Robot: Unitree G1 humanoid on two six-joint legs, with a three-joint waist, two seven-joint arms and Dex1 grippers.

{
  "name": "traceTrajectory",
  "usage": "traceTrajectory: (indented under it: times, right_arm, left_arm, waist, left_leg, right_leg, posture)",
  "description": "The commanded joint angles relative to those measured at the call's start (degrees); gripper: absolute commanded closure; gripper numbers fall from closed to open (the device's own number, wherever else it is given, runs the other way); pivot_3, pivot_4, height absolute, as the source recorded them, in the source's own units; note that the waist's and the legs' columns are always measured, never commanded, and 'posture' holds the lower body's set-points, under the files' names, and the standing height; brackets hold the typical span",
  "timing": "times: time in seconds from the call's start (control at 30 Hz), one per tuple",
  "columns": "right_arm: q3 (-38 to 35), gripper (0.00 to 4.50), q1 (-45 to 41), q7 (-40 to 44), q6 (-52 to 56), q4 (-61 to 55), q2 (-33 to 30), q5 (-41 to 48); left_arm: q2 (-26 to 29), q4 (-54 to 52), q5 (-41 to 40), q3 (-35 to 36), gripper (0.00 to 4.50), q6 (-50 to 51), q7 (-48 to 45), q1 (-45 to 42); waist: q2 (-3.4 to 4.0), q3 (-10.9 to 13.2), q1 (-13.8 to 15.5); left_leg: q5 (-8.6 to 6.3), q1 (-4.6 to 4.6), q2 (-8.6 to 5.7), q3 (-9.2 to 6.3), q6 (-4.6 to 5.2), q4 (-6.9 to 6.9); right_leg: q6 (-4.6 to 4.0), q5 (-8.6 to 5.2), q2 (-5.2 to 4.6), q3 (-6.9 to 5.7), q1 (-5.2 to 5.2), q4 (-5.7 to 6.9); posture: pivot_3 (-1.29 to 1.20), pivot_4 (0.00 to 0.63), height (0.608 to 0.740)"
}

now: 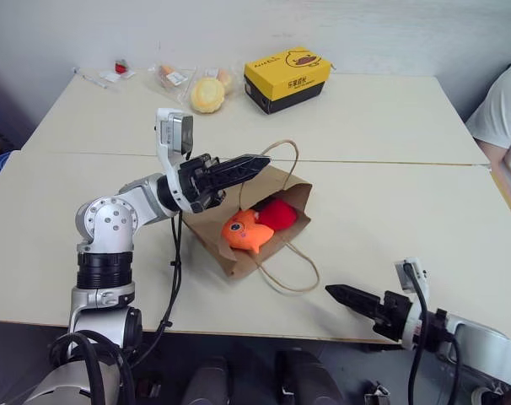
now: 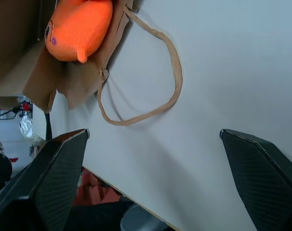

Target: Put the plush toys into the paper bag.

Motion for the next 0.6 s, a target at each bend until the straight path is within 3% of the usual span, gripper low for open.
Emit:
traceTrajectory:
  times: [0.03, 0.33, 0.43, 0.6]
  right_arm:
    - [7.04, 0.04, -1.67, -4.33, -4.33, -1.95, 2.36, 2.77]
    - [13.32, 0.04, -11.42, -14.16, -13.92, 2.11, 11.78, 1.19]
    - [12.15, 0.66, -13.96, -14.99, -17.59, 3.92, 14.06, -1.02]
    - [11.42, 2.42, -14.16, -12.12, -16.83, 2.75, 12.26, -1.42]
  left_arm:
    - [-0.94, -0.51, -1.24, 1.71, 4.50, -1.16, 1.00, -1.80]
    - [-1.58, -0.72, -0.93, 1.92, 4.50, -1.53, 1.62, -1.05]
    - [-1.67, -0.92, -0.91, 1.92, 4.50, -1.60, 1.71, -1.02]
    - [-1.36, -0.77, -0.66, 2.09, 4.50, -1.81, 1.51, -0.97]
  waist:
    - [-0.02, -0.01, 0.01]
    - [-0.01, -0.01, 0.04]
    - [-0.01, -0.01, 0.11]
    - [0.00, 0.00, 0.19]
  left_leg:
    - [0.00, 0.00, 0.01, -0.01, 0.00, 0.00]
    - [0.00, -0.05, 0.02, 0.00, 0.00, 0.03]
    - [-0.01, -0.08, 0.02, 0.00, 0.01, 0.10]
    - [-0.05, -0.17, 0.02, -0.01, 0.08, 0.08]
  right_leg:
    - [0.00, 0.00, 0.01, 0.00, 0.00, 0.00]
    - [0.00, 0.00, 0.01, 0.01, -0.04, 0.01]
    - [0.01, 0.01, -0.01, 0.00, -0.03, -0.01]
    - [0.01, 0.01, -0.01, -0.03, -0.05, -0.05]
  posture:
    - [0.00, 0.150, 0.740]
    - [0.00, 0.150, 0.740]
    - [0.00, 0.150, 0.740]
    - [0.00, 0.150, 0.740]
